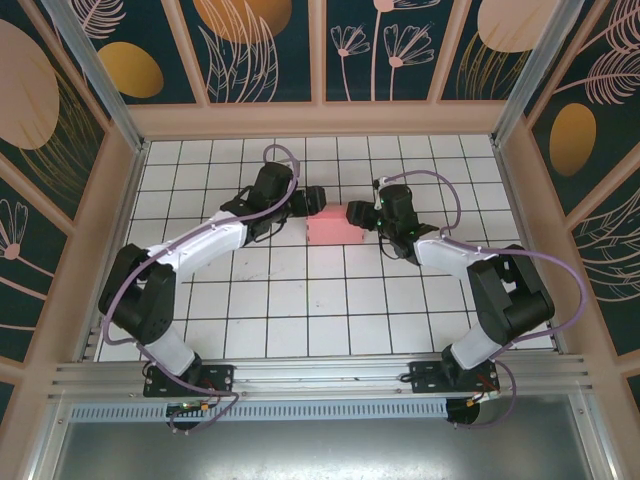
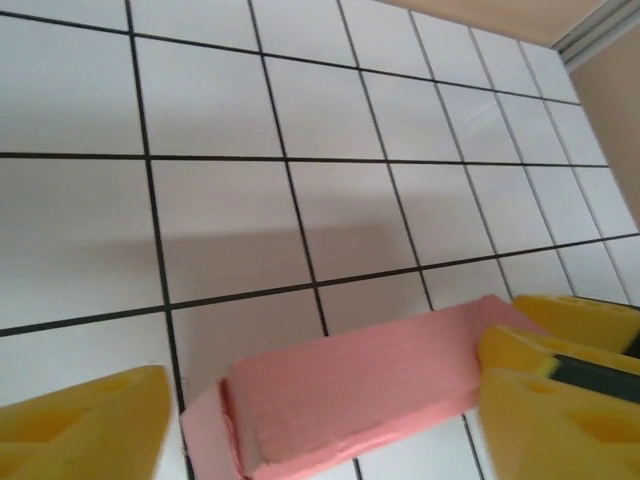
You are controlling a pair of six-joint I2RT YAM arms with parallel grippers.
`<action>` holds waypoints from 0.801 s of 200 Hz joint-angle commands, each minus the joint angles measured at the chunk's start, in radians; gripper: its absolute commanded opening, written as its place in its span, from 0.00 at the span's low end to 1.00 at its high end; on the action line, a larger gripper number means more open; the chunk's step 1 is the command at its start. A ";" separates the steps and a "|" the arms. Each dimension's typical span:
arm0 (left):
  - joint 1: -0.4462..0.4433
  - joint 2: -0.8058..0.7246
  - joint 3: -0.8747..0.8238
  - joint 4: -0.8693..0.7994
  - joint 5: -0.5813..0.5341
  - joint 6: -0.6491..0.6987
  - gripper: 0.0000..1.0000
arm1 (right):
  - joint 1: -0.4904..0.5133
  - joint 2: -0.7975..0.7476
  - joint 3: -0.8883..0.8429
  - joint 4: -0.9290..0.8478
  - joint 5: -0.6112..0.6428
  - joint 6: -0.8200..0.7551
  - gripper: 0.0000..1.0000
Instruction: Fold the paper box
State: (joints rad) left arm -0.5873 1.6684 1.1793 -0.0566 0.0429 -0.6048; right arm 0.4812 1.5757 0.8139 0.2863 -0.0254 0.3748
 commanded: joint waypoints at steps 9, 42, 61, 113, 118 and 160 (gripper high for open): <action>0.009 0.040 -0.006 -0.052 -0.016 -0.024 0.59 | 0.002 -0.005 -0.033 -0.004 0.001 0.005 0.68; 0.008 0.085 -0.079 -0.050 0.001 -0.052 0.42 | 0.001 -0.014 -0.035 0.002 -0.015 0.000 0.68; 0.008 0.089 -0.130 -0.039 0.013 -0.072 0.37 | -0.001 -0.017 -0.027 0.002 -0.022 -0.002 0.68; 0.008 0.092 -0.162 -0.033 0.011 -0.059 0.33 | -0.011 -0.038 0.036 0.020 -0.108 0.010 0.68; 0.008 0.091 -0.159 -0.033 0.011 -0.056 0.33 | -0.012 -0.043 0.041 0.023 -0.115 0.014 0.68; 0.008 0.098 -0.155 -0.037 0.014 -0.035 0.34 | -0.083 -0.025 0.020 0.021 -0.156 0.109 0.65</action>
State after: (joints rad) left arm -0.5823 1.7226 1.0611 0.0269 0.0704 -0.6704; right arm 0.4435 1.5642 0.8318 0.3038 -0.1486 0.4095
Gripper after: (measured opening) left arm 0.337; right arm 0.666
